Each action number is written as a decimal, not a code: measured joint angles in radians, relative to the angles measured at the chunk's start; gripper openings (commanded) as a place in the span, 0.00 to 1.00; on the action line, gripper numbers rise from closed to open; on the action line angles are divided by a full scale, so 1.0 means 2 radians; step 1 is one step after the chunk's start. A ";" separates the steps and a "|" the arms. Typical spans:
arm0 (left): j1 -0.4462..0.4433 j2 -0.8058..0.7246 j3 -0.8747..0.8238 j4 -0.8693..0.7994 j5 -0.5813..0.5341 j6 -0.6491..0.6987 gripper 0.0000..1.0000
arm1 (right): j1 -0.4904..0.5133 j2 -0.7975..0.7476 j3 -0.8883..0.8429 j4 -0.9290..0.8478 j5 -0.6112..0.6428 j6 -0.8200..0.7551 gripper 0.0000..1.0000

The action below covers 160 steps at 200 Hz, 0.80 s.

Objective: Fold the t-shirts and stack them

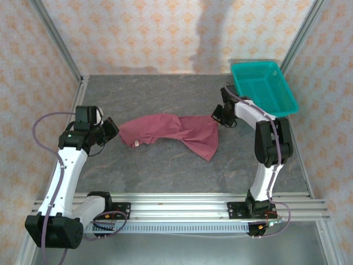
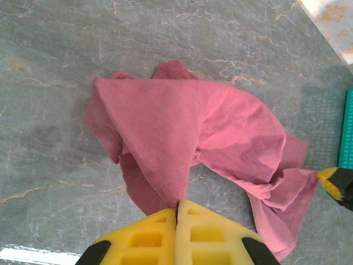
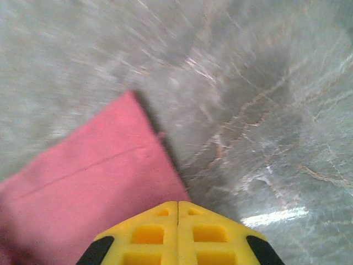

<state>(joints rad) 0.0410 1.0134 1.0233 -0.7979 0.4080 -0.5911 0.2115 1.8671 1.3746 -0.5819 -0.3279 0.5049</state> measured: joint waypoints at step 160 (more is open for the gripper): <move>0.035 0.247 0.671 -0.048 -0.065 0.060 0.00 | -0.014 -0.269 0.270 -0.020 0.071 -0.044 0.00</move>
<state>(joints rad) 0.1120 1.5066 2.3657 -0.8944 0.2783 -0.4713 0.1825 1.3285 1.9152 -0.6224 -0.1860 0.4164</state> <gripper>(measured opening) 0.040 0.052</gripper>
